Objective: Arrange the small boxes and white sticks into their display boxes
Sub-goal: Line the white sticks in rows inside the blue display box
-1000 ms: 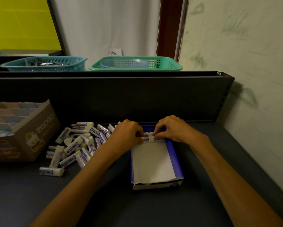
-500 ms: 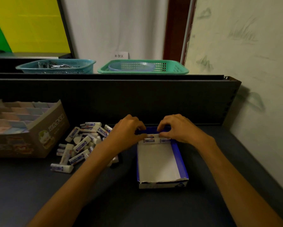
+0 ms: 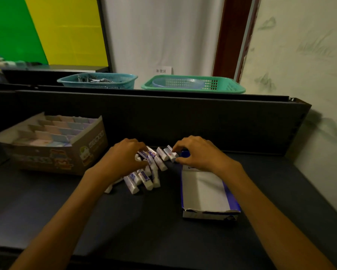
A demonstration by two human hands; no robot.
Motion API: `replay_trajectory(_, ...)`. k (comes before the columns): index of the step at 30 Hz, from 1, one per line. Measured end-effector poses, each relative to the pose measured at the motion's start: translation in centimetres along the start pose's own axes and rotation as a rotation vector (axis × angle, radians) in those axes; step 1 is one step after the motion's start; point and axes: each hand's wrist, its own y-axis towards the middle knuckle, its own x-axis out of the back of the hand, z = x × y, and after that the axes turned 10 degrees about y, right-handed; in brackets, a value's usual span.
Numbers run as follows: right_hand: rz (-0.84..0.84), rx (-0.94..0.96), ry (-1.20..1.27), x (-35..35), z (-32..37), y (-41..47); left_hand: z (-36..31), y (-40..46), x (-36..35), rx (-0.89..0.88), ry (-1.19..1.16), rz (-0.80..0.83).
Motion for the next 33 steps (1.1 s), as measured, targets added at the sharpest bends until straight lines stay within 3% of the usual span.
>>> replay_trajectory(14, 0.366, 0.033, 0.080, -3.2, 2.9, 1.5, -0.3, -3.3, -1.0, -0.159, -0.062, 0.110)
replay_trajectory(23, 0.361, 0.027, 0.079, -3.4, 2.8, 0.9, -0.8, -3.1, -1.4, -0.236, -0.029, 0.115)
replay_trajectory(33, 0.329, 0.031, 0.084, -3.8, 3.0, 0.5, 0.5, -3.1, -1.0, -0.100, -0.092, -0.032)
